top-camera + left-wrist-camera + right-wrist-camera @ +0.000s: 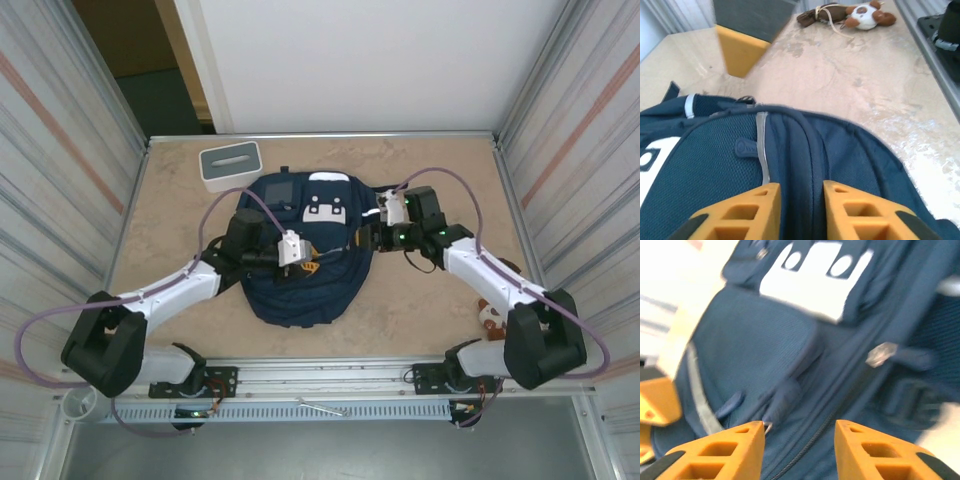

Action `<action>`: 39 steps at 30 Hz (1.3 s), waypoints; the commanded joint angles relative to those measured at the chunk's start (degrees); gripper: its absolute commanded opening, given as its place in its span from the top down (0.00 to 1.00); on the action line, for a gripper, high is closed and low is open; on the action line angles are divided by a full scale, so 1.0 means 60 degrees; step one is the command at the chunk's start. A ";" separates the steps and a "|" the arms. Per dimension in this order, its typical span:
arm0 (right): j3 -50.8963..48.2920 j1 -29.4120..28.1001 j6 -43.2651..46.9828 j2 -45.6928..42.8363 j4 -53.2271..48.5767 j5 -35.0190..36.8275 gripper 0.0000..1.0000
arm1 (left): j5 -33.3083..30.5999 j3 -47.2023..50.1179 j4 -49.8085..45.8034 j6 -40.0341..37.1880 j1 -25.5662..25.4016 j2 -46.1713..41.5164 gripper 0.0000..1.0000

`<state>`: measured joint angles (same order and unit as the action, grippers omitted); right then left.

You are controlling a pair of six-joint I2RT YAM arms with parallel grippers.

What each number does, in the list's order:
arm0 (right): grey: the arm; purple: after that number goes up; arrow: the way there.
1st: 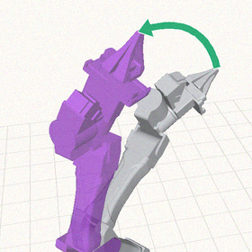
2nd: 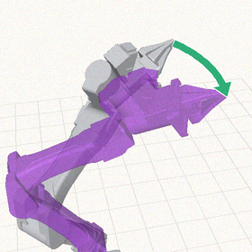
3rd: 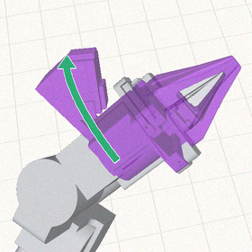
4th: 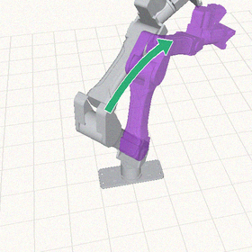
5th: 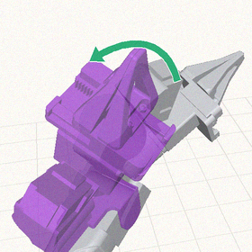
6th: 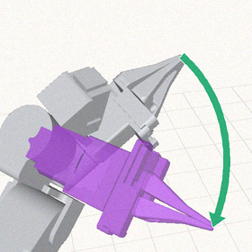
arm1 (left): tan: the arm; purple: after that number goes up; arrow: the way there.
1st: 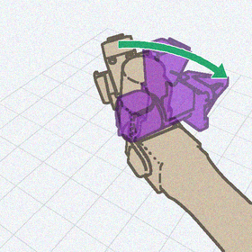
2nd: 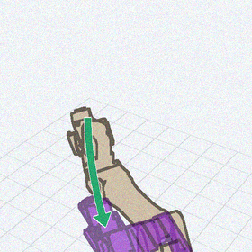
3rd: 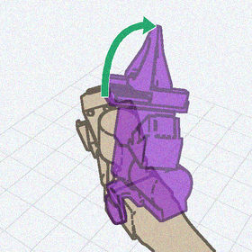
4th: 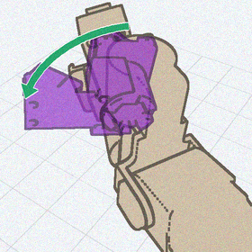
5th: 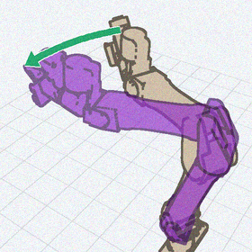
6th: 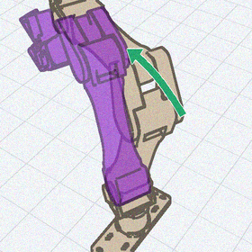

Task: Pack the student bag

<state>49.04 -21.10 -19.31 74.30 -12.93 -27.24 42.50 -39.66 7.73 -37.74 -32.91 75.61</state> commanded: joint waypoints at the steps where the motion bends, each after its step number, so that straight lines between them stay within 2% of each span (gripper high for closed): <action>1: 0.0173 0.0300 0.0515 -0.1107 -0.0715 0.2130 0.53 | -0.0126 -0.0317 0.0368 0.0267 -0.0259 0.0156 0.57; 3: 0.0303 0.0338 0.0772 -0.1624 -0.1087 0.3362 0.47 | -0.0573 -0.0345 0.0500 0.0691 -0.0259 0.0068 0.44; 6: 0.0382 0.0339 0.1058 -0.2316 -0.1315 0.5024 0.26 | -0.1764 -0.0118 0.1086 0.1545 -0.0164 -0.0520 0.33; 9: 0.0335 0.0347 0.1247 -0.2889 -0.1282 0.6312 0.15 | -0.3345 0.0370 0.2047 0.2685 0.0157 -0.1373 0.25; 14: -0.0130 0.0378 0.1479 -0.4181 -0.0543 0.8200 0.04 | -0.6645 0.1186 0.2784 0.4620 0.1133 -0.2868 0.12; 17: -0.0461 0.0484 0.1620 -0.4591 -0.0004 0.9041 0.00 | -0.7866 0.1595 0.2766 0.5691 0.2100 -0.3344 0.06; 19: -0.0727 0.0640 0.1702 -0.4704 0.0338 0.9450 0.01 | -0.7823 0.1898 0.2920 0.6138 0.2893 -0.3479 0.05; 22: -0.1122 0.1053 0.1600 -0.4674 0.0780 0.9800 0.01 | -0.7908 0.2287 0.3364 0.6070 0.3880 -0.3442 0.05; 27: -0.2249 0.1847 0.1598 -0.4091 0.2245 0.9975 0.01 | -0.8360 0.2377 0.3491 0.6068 0.4902 -0.2875 0.05; 32: -0.3550 0.2867 0.1533 -0.2858 0.4468 0.8703 0.01 | -0.8446 0.2474 0.3832 0.6009 0.5055 -0.1809 0.05; 36: -0.4162 0.3180 0.1859 -0.1323 0.6123 0.8173 0.01 | -0.8511 0.2692 0.5013 0.5945 0.5067 -0.0466 0.04; 37: -0.4269 0.3232 0.1903 -0.0935 0.6533 0.7992 0.01 | -0.8339 0.2423 0.4252 0.5992 0.5070 -0.0260 0.03; 39: -0.4560 0.3275 0.1959 -0.0241 0.7579 0.7581 0.01 | -0.8167 0.2484 0.4766 0.5925 0.5081 0.0333 0.03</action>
<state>23.18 -2.00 -9.39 69.80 19.90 22.31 -7.09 -24.62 32.36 -2.52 -2.72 74.96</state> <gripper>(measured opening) 0.994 0.968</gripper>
